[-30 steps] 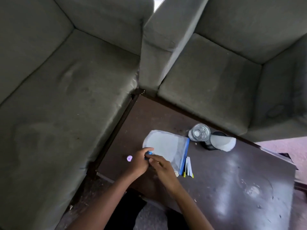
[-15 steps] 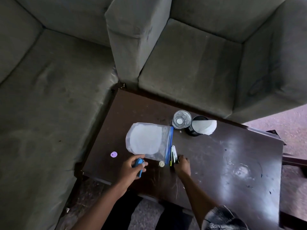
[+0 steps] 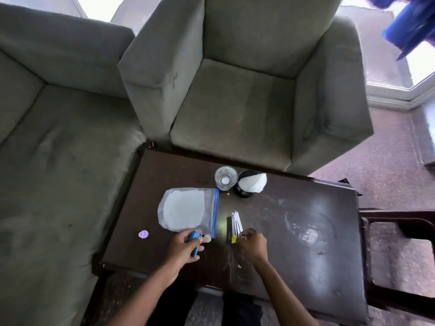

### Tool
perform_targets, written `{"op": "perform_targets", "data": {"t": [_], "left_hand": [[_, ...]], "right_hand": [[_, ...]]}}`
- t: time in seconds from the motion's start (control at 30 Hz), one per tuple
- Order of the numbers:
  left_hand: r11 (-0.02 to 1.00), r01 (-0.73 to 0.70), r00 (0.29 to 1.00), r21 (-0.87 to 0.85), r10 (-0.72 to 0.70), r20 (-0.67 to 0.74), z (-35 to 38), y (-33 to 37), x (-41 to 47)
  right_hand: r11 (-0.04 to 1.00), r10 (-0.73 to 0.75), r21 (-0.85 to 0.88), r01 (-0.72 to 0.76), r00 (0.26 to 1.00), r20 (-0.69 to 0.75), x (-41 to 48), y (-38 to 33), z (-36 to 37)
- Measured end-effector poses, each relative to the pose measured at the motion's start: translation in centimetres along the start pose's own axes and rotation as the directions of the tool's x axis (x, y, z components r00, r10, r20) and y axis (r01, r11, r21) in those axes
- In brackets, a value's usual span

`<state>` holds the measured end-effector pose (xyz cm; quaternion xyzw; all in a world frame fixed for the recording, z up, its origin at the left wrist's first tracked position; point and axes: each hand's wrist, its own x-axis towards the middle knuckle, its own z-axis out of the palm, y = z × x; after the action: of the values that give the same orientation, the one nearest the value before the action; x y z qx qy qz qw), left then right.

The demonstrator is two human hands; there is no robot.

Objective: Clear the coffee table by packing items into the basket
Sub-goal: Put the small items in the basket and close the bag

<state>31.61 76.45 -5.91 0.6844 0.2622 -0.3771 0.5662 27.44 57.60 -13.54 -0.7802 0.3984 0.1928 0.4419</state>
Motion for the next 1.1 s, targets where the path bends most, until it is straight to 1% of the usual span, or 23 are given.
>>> {"op": "perform_targets", "data": {"t": [0.1, 0.17, 0.27, 0.33, 0.4, 0.53, 0.6, 0.7, 0.8, 0.87, 0.9, 0.93, 0.97, 1.0, 1.03, 1.07, 1.1], "left_hand": [[0.999, -0.042, 0.999, 0.028, 0.042, 0.019, 2.7, 2.1, -1.5], [0.997, -0.068, 0.997, 0.033, 0.066, 0.037, 4.9, 3.2, -2.8], [0.992, -0.108, 0.992, 0.061, 0.103, 0.08, 8.4, 4.2, -5.0], [0.988, -0.143, 0.985, 0.056, 0.137, 0.102, 11.2, 4.3, -6.8], [0.982, -0.184, 0.979, 0.04, 0.18, 0.101, 14.1, 4.3, -8.8], [0.971, -0.239, 0.971, -0.003, 0.239, 0.016, 19.1, 4.0, -12.3], [0.97, -0.243, 0.97, -0.027, 0.244, 0.02, 21.1, 3.8, -13.9], [0.968, -0.234, 0.971, -0.093, 0.237, 0.022, 23.8, 3.2, -16.1], [0.958, -0.209, 0.976, -0.198, 0.218, 0.026, 26.2, 2.3, -17.9], [0.952, -0.187, 0.979, -0.242, 0.201, 0.033, 27.7, 1.4, -19.0], [0.948, -0.173, 0.981, -0.265, 0.19, 0.04, 28.4, 0.9, -19.4], [0.942, -0.161, 0.982, -0.296, 0.183, 0.05, 29.2, 0.4, -19.9], [0.932, -0.149, 0.982, -0.33, 0.179, 0.062, 30.1, -0.1, -20.5], [0.921, -0.139, 0.981, -0.364, 0.178, 0.074, 30.9, -0.5, -21.1], [0.907, -0.136, 0.98, -0.398, 0.181, 0.078, 31.9, -1.0, -21.7], [0.894, -0.139, 0.979, -0.425, 0.19, 0.078, 32.8, -1.6, -22.3], [0.884, -0.147, 0.977, -0.443, 0.201, 0.076, 33.7, -2.1, -22.8]], "right_hand": [[0.991, -0.098, 0.087, 0.102, 0.994, -0.047, -3.1, -0.4, -4.4], [0.976, -0.176, 0.114, 0.185, 0.98, -0.088, -5.2, -0.2, -7.4], [0.94, -0.335, 0.018, 0.34, 0.935, -0.116, -7.4, 0.7, -11.6], [0.899, -0.437, -0.065, 0.433, 0.893, -0.103, -8.5, 1.5, -14.5], [0.859, -0.506, -0.133, 0.494, 0.859, -0.079, -9.6, 2.4, -17.4], [0.784, -0.599, -0.231, 0.576, 0.8, -0.035, -11.6, 4.3, -22.8], [0.758, -0.621, -0.267, 0.595, 0.784, -0.015, -12.6, 5.4, -25.3], [0.739, -0.649, -0.25, 0.626, 0.761, -0.012, -13.9, 7.0, -28.6], [0.748, -0.659, -0.148, 0.647, 0.75, -0.056, -15.1, 8.7, -31.3], [0.775, -0.631, -0.042, 0.631, 0.768, -0.11, -15.8, 10.2, -32.5], [0.794, -0.601, 0.01, 0.608, 0.787, -0.138, -16.1, 11.1, -33.0], [0.811, -0.558, 0.102, 0.575, 0.815, -0.159, -16.4, 11.9, -33.4], [0.815, -0.494, 0.255, 0.521, 0.854, -0.165, -16.9, 12.8, -34.0], [0.777, -0.418, 0.46, 0.429, 0.899, -0.131, -17.5, 13.4, -34.6], [0.71, -0.358, 0.635, 0.306, 0.932, -0.049, -18.1, 14.0, -35.3], [0.63, -0.329, 0.753, 0.191, 0.944, 0.035, -18.7, 14.8, -36.1], [0.58, -0.33, 0.805, 0.122, 0.939, 0.095, -19.2, 15.6, -36.9]]}}
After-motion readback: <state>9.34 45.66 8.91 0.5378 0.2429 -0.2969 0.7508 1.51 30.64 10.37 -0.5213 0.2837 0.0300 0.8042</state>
